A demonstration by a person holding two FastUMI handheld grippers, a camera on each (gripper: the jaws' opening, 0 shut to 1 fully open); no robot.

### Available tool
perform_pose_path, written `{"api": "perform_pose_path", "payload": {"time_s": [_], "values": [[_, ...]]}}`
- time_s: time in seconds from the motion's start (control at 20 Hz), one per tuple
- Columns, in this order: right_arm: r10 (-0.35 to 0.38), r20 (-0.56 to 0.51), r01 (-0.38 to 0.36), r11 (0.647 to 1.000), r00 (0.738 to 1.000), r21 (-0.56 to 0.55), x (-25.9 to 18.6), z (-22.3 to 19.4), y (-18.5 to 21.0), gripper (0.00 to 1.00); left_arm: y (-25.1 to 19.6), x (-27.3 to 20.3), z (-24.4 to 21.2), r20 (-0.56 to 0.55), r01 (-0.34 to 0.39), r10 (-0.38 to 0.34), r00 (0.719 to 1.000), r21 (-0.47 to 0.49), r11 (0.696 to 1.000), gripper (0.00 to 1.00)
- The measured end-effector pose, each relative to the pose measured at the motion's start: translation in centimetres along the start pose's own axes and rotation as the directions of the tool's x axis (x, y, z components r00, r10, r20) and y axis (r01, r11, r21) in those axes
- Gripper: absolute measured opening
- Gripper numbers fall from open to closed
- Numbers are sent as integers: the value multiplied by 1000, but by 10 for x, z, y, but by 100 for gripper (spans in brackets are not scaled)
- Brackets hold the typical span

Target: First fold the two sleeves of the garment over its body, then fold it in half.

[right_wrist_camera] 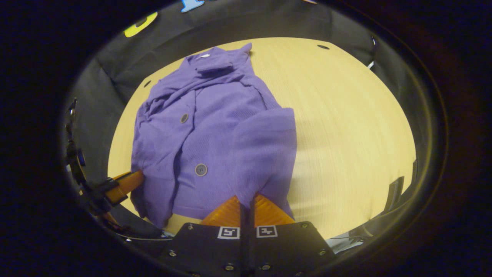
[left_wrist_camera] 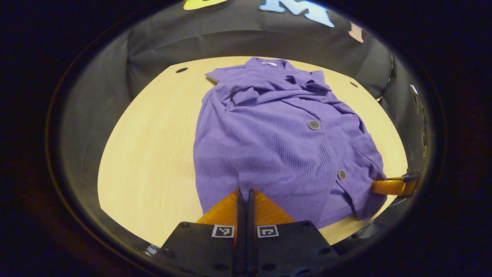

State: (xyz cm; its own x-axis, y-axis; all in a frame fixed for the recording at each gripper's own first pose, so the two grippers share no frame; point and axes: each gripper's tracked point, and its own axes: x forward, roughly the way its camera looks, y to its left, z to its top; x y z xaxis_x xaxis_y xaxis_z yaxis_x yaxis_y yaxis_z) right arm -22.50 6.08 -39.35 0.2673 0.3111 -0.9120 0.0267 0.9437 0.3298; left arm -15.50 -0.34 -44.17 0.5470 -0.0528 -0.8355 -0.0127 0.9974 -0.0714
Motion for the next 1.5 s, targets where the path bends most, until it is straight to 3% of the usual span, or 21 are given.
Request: {"api": "perform_pose_path", "payload": {"time_s": [0.25,0.6,1.2,1.5], "values": [[39,81,-40,999,996,10,-2,52,19,1,-7,0,38,62,15,-15,998,-14,1000,7],[67,183,-64,998,981,-25,4,139,32,1,-5,1,129,177,30,-24,984,-32,999,7],[80,308,-89,996,948,15,33,278,42,1,3,64,267,282,27,1,959,-93,995,7],[98,375,-114,993,922,19,58,357,52,1,3,98,340,350,22,3,937,-69,997,7]]}}
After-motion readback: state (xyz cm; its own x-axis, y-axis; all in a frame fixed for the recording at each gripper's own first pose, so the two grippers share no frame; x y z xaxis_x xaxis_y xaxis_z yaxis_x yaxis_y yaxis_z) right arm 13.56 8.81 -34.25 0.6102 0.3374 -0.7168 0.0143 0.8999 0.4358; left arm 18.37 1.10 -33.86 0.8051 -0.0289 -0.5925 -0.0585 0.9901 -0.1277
